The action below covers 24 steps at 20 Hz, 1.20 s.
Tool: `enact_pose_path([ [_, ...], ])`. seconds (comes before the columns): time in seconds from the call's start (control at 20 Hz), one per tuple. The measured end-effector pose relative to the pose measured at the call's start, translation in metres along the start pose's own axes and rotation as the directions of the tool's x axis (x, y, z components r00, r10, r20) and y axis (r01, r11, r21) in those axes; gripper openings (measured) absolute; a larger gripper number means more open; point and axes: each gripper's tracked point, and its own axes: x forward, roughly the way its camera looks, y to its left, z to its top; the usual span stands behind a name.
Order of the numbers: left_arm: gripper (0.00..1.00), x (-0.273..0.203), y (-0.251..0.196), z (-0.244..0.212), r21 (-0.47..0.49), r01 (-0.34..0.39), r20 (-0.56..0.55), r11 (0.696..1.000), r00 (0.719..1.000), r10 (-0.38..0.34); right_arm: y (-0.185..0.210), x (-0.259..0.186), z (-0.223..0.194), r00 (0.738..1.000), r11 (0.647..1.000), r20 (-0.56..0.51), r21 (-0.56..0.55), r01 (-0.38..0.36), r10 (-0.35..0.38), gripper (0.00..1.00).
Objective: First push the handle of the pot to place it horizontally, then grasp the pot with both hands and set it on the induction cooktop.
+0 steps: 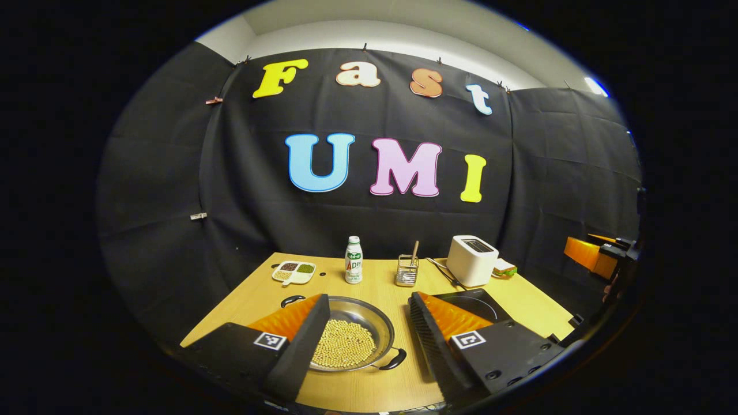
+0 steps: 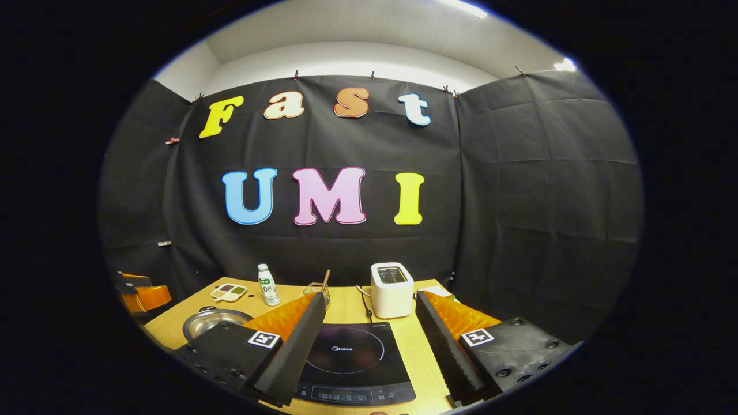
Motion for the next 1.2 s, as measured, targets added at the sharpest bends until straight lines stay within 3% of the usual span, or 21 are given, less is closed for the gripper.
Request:
enact_pose_path([
  [0.45, 0.46, 0.005, 0.038, -0.050, -0.013, 0.000, -0.158, 1.000, 0.987, -0.002, 0.020, 0.006, -0.007, 0.999, 0.999, -0.030, -0.018, -0.046, 0.045, 0.98],
  [0.6, 0.15, 0.005, 0.050, -0.076, -0.035, -0.006, -0.240, 0.999, 0.971, -0.002, 0.028, 0.002, -0.007, 0.998, 0.998, -0.024, -0.012, -0.057, 0.057, 0.98],
  [0.7, 0.05, 0.005, 0.053, -0.099, -0.063, -0.005, -0.300, 0.998, 0.954, -0.015, 0.028, 0.000, -0.012, 0.998, 0.999, -0.034, -0.019, -0.050, 0.050, 0.98],
  [0.85, 0.05, 0.007, 0.040, -0.129, -0.099, 0.061, -0.370, 0.993, 0.925, -0.093, 0.027, 0.000, -0.018, 0.998, 0.999, -0.056, -0.011, -0.035, 0.035, 0.98],
  [1.2, 0.05, 0.012, 0.032, -0.194, -0.077, 0.132, -0.540, 0.988, 0.828, -0.153, 0.020, -0.006, -0.026, 0.997, 1.000, -0.077, -0.019, 0.009, -0.010, 0.96],
])
